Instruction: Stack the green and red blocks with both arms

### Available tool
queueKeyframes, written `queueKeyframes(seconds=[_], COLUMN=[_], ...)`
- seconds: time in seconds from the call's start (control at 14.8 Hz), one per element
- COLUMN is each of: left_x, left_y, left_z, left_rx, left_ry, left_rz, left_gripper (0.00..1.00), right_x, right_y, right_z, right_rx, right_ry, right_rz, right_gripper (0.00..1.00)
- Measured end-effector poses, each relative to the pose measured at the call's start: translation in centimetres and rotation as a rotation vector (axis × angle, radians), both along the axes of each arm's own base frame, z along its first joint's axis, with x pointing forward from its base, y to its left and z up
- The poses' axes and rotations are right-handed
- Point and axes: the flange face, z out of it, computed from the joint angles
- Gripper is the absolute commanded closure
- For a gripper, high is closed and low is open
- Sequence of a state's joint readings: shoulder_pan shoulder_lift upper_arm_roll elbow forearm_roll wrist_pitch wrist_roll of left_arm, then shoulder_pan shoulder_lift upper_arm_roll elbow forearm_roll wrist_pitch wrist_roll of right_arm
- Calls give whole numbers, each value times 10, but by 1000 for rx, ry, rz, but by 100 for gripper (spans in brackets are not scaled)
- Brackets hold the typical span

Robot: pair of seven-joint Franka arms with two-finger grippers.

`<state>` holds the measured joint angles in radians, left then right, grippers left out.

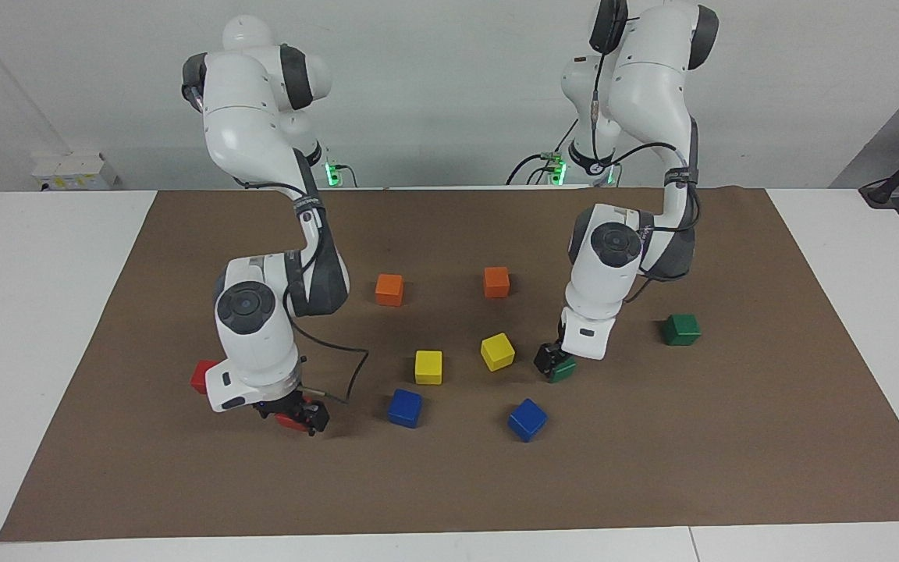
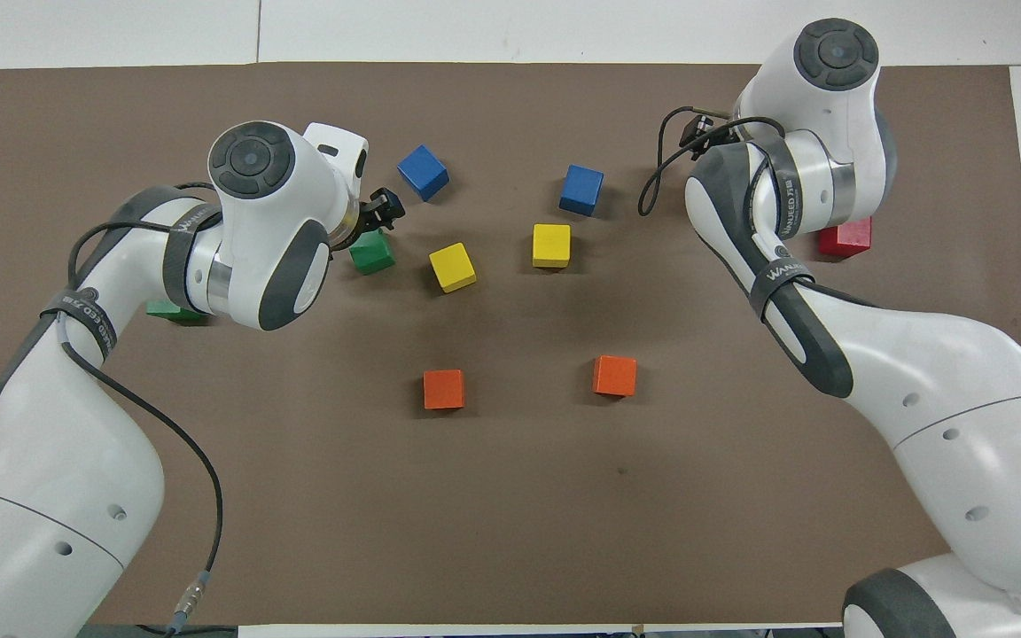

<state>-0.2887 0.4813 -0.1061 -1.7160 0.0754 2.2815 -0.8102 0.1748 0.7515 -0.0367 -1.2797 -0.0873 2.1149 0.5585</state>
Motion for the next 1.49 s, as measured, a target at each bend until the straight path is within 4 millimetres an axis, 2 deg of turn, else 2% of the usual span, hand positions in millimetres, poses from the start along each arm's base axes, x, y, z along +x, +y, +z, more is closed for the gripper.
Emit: queueKeyframes(seconds=[0.2,0.27,0.41,0.47,0.61,0.81,0.95,1.02,1.15,1.29,1.42,1.49], left_x=[-8,-9,-9,-9,-9,-5,4,8,6,-2,-10,-13], left_y=[-5,-7,-8,-8,-8,-6,7,22,72,129,183,206], left_z=[-12,-12,-12,-12,-12,-4,25,44,84,112,122,121], left_rx=[-4,-5,-5,-5,-6,9,54,69,101,119,123,123], left_ry=[-3,-4,-5,-5,-6,9,31,40,79,112,130,138], left_rz=[-1,0,1,3,18,32,7,-26,-136,-255,-339,-370], left_gripper=[0,14,73,100,100,100,100,100,100,100,100,100], right_x=[-5,-6,-8,-9,-12,-13,-14,-15,-19,-24,-37,-47], right_y=[-1,-1,0,0,0,0,-1,-4,-19,-52,-93,-113], right_z=[-13,-17,-21,-22,-23,-22,-20,-15,6,39,68,75], right_rx=[-1,-2,-2,-2,0,2,0,-5,-18,-25,-24,-23], right_ry=[13,18,24,26,31,34,42,54,88,113,124,130], right_rz=[1,2,3,4,2,-1,2,24,114,197,259,273], right_gripper=[0,5,25,45,97,100,100,100,100,100,100,100])
